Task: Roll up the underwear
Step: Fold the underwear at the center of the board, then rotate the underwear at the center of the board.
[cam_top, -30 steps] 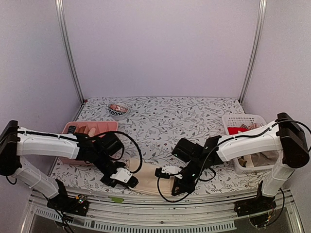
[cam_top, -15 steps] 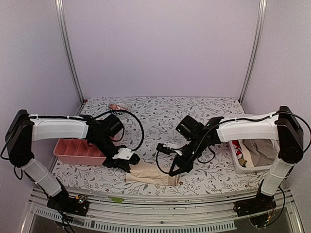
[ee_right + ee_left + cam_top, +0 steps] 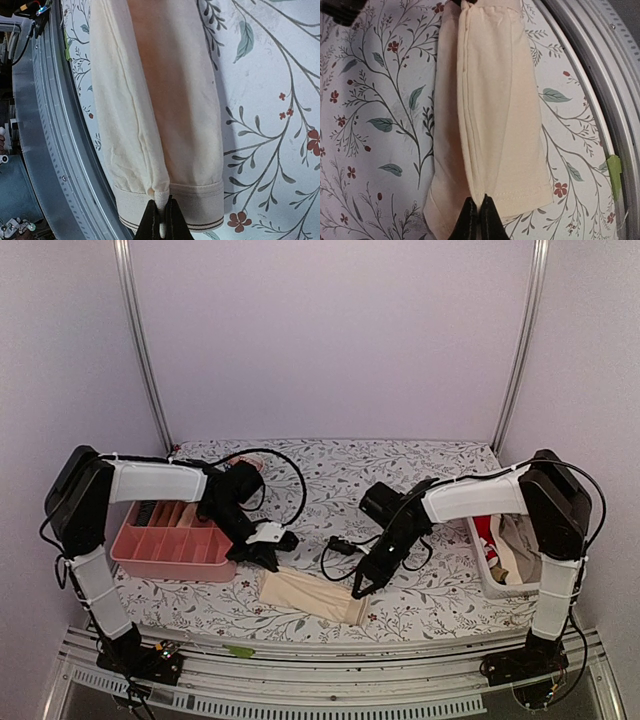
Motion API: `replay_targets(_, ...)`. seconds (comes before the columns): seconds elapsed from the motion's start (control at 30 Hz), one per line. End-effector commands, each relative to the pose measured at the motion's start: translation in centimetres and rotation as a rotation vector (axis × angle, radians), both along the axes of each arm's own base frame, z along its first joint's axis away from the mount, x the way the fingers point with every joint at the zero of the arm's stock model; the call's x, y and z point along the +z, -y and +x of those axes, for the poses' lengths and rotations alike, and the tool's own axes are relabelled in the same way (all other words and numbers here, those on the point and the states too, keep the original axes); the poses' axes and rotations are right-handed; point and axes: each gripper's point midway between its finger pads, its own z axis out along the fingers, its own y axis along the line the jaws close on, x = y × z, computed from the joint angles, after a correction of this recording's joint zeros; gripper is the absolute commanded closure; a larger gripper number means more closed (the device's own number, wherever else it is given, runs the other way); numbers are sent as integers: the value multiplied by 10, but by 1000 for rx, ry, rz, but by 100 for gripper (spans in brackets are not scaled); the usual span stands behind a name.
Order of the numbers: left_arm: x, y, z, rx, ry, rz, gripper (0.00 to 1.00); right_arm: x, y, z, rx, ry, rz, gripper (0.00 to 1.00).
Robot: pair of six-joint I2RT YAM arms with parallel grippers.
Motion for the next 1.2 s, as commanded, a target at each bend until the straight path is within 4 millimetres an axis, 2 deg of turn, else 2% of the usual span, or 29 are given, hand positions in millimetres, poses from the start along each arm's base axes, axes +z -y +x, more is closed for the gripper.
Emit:
replay_targets(0.0,-6,-4,16,1,-2,14,100,-14,4,16,-34,9,-55,100)
replay_targets(0.23,-33,-15,30,38,-28,71,100,-34,6,17,-54,-35,-106,100)
replay_targets(0.3,-35,-15,33,54,-23,77,100,-38,8,16,-56,-45,-119,100)
replay_targets(0.33,-46,-16,33,63,-48,94,100,-40,9,15,-58,-51,-124,100)
replay_targets(0.37,-48,-15,35,74,-50,95,99,-41,9,14,-58,-55,-127,100)
replay_targets(0.53,-43,-7,49,140,-37,81,96,-41,9,12,-72,-73,-135,100)
replay_targets(0.7,-32,4,70,219,-18,62,89,-36,10,20,-122,-47,-143,100)
replay_targets(0.83,-24,15,90,287,22,59,77,-34,13,25,-214,-65,-166,99)
replay_targets(0.97,-3,11,106,400,27,44,59,-16,8,33,-296,-66,-152,73)
replay_targets(1.0,14,8,107,412,52,23,57,-8,6,38,-315,-54,-139,68)
replay_targets(1.07,29,1,101,419,67,12,56,9,4,47,-360,-28,-114,61)
replay_targets(1.17,41,-9,72,374,58,8,57,26,7,59,-424,-14,-91,53)
